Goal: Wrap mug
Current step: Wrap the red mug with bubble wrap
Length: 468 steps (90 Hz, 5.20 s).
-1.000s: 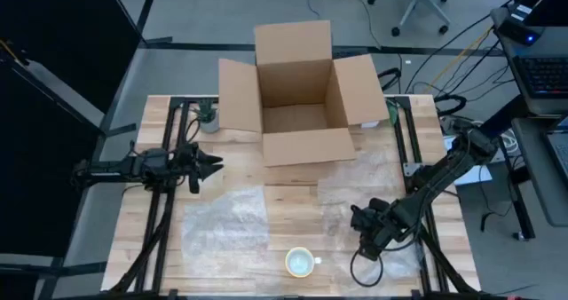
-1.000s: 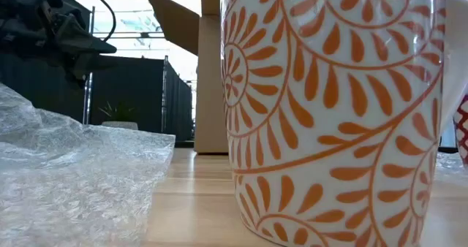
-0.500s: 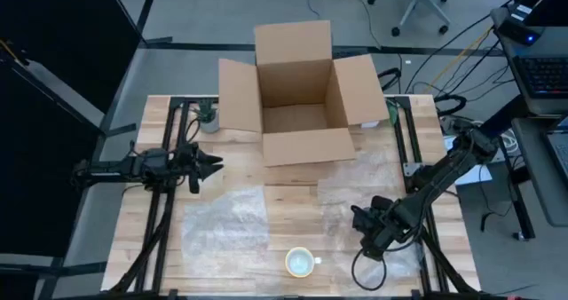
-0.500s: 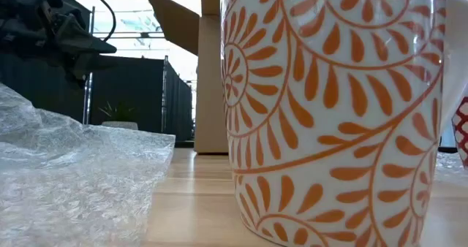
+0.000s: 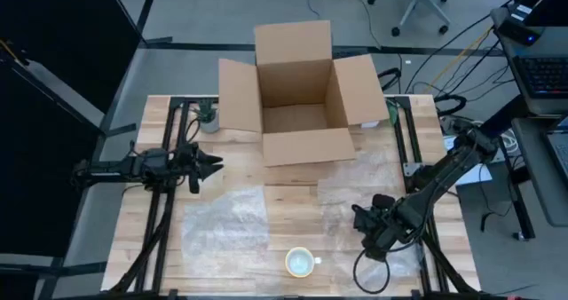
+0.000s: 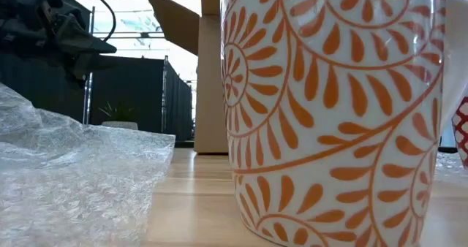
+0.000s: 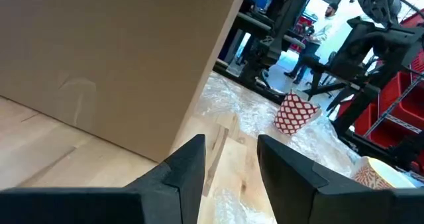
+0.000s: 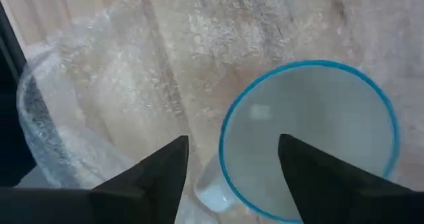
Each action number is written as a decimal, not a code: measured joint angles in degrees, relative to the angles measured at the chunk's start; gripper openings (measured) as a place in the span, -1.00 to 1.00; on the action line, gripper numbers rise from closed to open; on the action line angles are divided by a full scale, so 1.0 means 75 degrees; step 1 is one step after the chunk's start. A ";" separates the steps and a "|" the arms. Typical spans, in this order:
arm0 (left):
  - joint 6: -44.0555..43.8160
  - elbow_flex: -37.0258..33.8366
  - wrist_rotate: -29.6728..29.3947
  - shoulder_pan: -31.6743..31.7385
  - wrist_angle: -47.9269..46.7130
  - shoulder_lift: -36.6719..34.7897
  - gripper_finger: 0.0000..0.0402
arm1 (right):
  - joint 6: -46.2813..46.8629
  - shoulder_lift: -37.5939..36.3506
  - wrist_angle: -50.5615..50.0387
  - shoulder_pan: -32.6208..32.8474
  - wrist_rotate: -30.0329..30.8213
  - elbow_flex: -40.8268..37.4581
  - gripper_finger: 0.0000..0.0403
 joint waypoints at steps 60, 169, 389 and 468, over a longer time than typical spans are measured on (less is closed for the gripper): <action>0.0006 0.0000 0.0002 -0.0002 -0.0002 -0.0001 -0.37 | 0.1608 -0.0006 -0.0377 0.1780 0.0169 0.1339 0.09; 0.0221 -0.0003 -0.0167 0.0000 0.0114 -0.0001 -0.37 | -0.0366 0.3912 0.2342 0.3461 0.0691 0.1155 0.08; -0.0784 0.0009 0.0317 -0.0244 0.2779 0.1272 -0.37 | -0.0452 0.0982 -0.2383 -0.0470 0.3999 0.0856 0.05; 0.1011 0.5441 -0.0680 -0.3346 0.2183 0.8268 -0.37 | -0.0979 0.0982 -0.2169 -0.0935 0.4147 0.0859 0.08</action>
